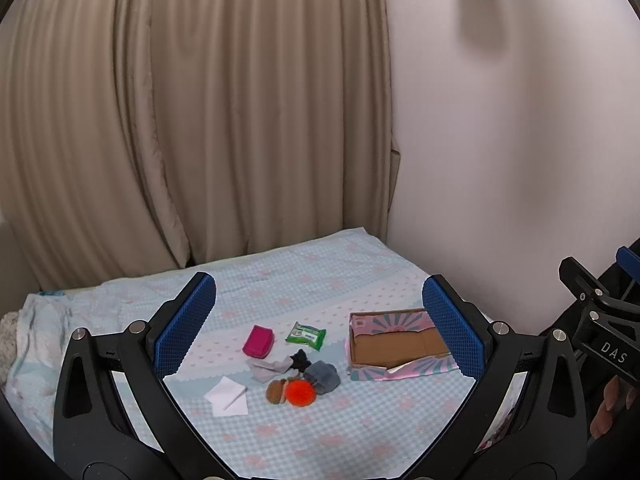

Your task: Organize soft objects

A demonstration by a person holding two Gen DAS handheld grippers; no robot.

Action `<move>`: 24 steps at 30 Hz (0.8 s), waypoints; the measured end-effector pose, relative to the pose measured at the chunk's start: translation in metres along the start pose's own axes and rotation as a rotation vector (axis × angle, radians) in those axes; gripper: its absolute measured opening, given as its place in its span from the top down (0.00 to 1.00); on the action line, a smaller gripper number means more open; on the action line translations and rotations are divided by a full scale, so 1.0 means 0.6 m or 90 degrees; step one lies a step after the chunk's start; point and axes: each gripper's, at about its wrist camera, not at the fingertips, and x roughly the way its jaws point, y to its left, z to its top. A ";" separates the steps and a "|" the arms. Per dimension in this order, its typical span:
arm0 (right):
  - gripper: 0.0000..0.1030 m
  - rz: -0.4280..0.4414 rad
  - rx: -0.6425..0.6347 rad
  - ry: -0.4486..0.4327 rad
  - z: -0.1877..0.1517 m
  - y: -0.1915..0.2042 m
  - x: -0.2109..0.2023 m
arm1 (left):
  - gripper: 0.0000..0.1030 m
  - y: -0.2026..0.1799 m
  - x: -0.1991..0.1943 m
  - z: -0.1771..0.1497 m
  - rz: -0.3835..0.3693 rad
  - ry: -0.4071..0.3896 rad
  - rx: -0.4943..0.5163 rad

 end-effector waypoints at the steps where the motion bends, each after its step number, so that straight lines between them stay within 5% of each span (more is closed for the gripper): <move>1: 0.00 -0.001 0.001 0.000 0.000 0.000 -0.001 | 0.01 0.001 0.001 0.001 -0.001 0.000 0.001; 24: 0.00 -0.005 0.016 0.003 -0.007 -0.003 -0.009 | 0.00 0.006 -0.002 -0.002 -0.007 0.005 -0.002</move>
